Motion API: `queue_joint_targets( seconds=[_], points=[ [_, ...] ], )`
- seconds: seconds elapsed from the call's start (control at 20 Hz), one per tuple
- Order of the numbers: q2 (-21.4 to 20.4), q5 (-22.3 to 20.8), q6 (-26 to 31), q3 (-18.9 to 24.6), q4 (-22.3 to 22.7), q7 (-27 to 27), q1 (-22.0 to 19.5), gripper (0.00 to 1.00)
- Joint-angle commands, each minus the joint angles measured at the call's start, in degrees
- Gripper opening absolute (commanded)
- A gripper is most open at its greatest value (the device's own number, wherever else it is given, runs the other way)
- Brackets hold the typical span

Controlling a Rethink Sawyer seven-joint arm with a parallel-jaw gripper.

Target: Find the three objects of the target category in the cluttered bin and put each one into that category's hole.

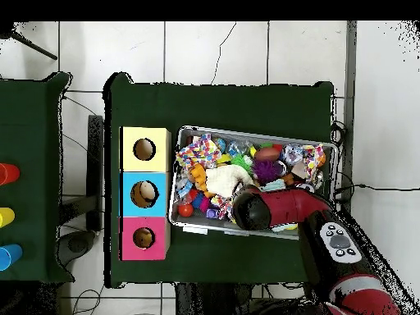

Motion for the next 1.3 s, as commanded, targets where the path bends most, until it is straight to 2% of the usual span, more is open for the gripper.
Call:
queue_joint_targets(
  seconds=[0.05, 0.1, 0.25, 0.5, 0.6, 0.65, 0.75, 0.8, 0.95, 1.1, 1.3],
  points=[
    [9.85, 0.55, -7.29, -6.3, -8.66, 9.35, 1.41, 1.0],
    [10.18, 2.18, -8.91, -7.14, -8.49, 8.66, 1.78, 0.0],
    [9.88, 2.48, -9.91, -8.92, -8.4, 9.63, 3.44, 0.0],
    [7.58, 5.4, -8.58, -9.09, -6.21, 7.61, 5.02, 0.0],
    [1.57, 7.26, -7.17, -9.47, -1.54, 8.3, 7.27, 0.0],
    [-2.6, 9.8, -4.88, -8.19, 2.28, 9.0, 7.76, 0.0],
    [-8.41, 13.04, -0.29, -6.47, 6.61, 8.02, 8.37, 0.0],
    [-10.11, 14.25, 0.66, -6.36, 7.69, 8.05, 9.05, 0.0],
    [-16.22, 19.82, 8.17, -5.68, 10.82, 7.64, 10.51, 0.0],
    [-19.12, 23.28, 12.74, -5.39, 11.34, 6.52, 11.46, 0.0],
    [-19.76, 26.79, 14.69, -4.13, 10.6, 5.7, 11.9, 0.0]
  ],
)
